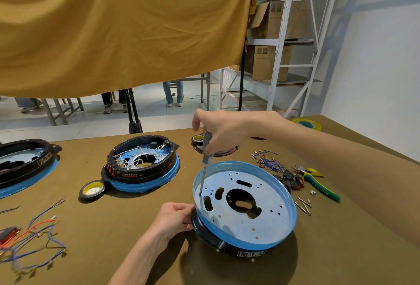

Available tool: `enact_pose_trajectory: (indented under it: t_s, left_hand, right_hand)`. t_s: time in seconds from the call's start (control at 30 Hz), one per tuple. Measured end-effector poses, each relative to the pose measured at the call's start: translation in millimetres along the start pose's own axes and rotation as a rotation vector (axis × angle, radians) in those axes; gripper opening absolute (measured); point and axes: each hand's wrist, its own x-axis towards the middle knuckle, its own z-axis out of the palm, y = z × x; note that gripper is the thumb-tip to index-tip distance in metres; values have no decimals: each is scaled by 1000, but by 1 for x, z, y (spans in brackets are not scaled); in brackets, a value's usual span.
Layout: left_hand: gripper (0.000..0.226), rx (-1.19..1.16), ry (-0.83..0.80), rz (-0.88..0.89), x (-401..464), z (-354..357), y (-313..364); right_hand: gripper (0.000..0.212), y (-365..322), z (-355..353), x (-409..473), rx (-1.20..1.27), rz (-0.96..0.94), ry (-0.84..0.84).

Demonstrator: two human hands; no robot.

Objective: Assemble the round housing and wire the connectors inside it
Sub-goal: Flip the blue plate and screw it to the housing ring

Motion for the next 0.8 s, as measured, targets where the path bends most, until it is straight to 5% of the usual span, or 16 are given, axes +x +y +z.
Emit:
enact_pose_trajectory:
  t_s: [0.1, 0.27, 0.4, 0.53, 0.67, 0.8]
  left_hand:
    - [21, 7, 1, -3, 0, 0, 0]
    - [21, 14, 6, 6, 0, 2, -1]
    - [22, 24, 13, 16, 0, 3, 0]
    - [20, 12, 15, 5, 0, 3, 0]
    - [21, 11, 22, 6, 1, 3, -1]
    - [21, 8, 15, -9, 3, 3, -1]
  right_hand:
    - [35, -3, 8, 2, -115, 4, 97]
    - [46, -5, -1, -2, -4, -11, -3]
    - [38, -8, 7, 2, -201, 3, 134]
    - [52, -4, -2, -1, 7, -17, -27]
    - [39, -8, 8, 3, -177, -10, 131]
    - [53, -7, -2, 0, -25, -16, -30]
